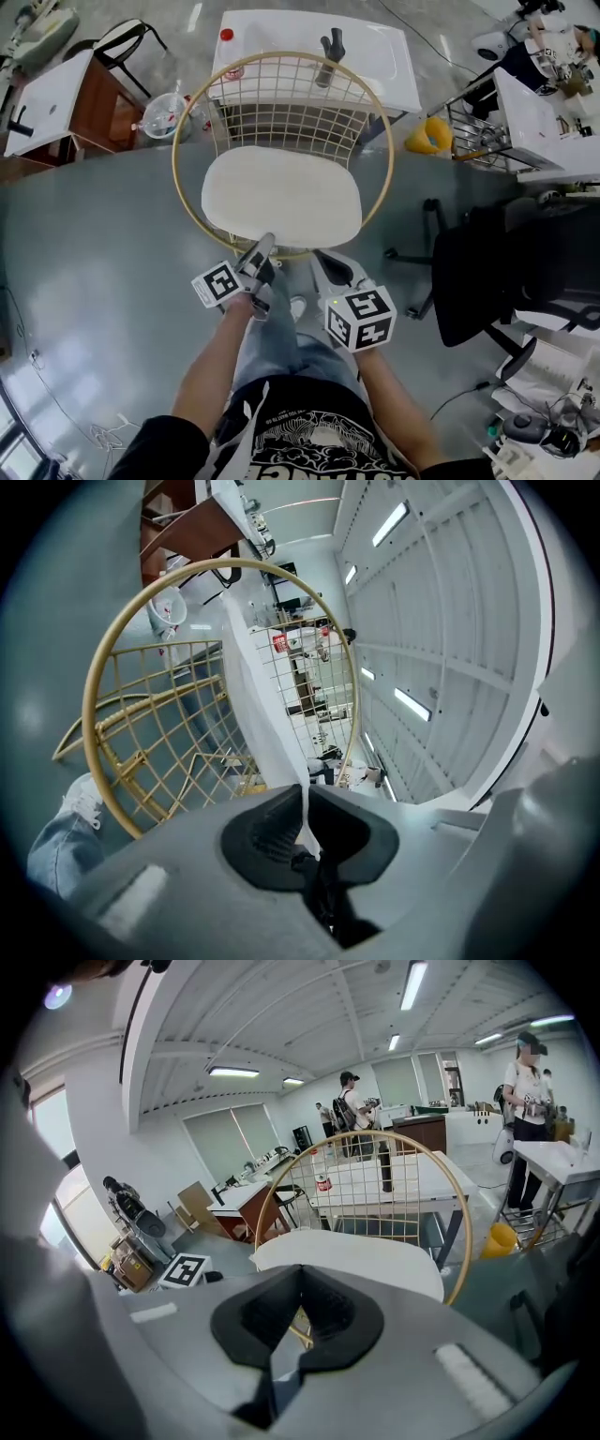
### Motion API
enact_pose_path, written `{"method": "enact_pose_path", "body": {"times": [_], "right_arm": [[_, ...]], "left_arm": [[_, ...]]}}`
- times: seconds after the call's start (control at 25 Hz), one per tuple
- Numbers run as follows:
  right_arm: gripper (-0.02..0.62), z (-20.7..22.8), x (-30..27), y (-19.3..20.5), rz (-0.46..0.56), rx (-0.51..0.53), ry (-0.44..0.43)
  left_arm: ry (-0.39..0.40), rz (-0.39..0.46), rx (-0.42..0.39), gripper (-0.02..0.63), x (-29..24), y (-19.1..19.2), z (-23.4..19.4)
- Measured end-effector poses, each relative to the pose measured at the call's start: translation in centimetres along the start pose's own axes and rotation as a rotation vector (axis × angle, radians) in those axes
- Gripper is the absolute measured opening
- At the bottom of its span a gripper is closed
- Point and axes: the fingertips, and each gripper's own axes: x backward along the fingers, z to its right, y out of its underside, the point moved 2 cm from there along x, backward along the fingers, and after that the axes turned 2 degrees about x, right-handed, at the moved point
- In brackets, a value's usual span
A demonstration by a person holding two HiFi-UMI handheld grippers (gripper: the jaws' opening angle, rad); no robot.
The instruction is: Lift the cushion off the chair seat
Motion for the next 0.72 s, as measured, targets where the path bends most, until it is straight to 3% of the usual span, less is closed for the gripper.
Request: {"method": "enact_pose_path", "body": {"times": [0.28, 0.48, 0.6, 0.72], "right_arm": [[0.000, 0.5, 2.3, -2.2, 0.068, -0.025, 0.008], [0.000, 0.4, 3.7, -3.4, 0.113, -0.022, 0.006], [0.000, 0.4, 4.6, -3.6, 0.128, -0.024, 0.000], [0.000, 0.3, 5.9, -4.0, 0.152, -0.026, -0.008]], "left_arm": [[0.020, 0.026, -0.042, 0.020, -1.0, -1.0, 4.7], [0.003, 0.036, -0.130, 0.020, -0.8, -1.8, 7.3], [0.025, 0.059, -0.103, 0.018, -0.6, -1.4, 9.3], [0.030, 0.064, -0.129, 0.019, -0.2, -1.0, 11.3]]}}
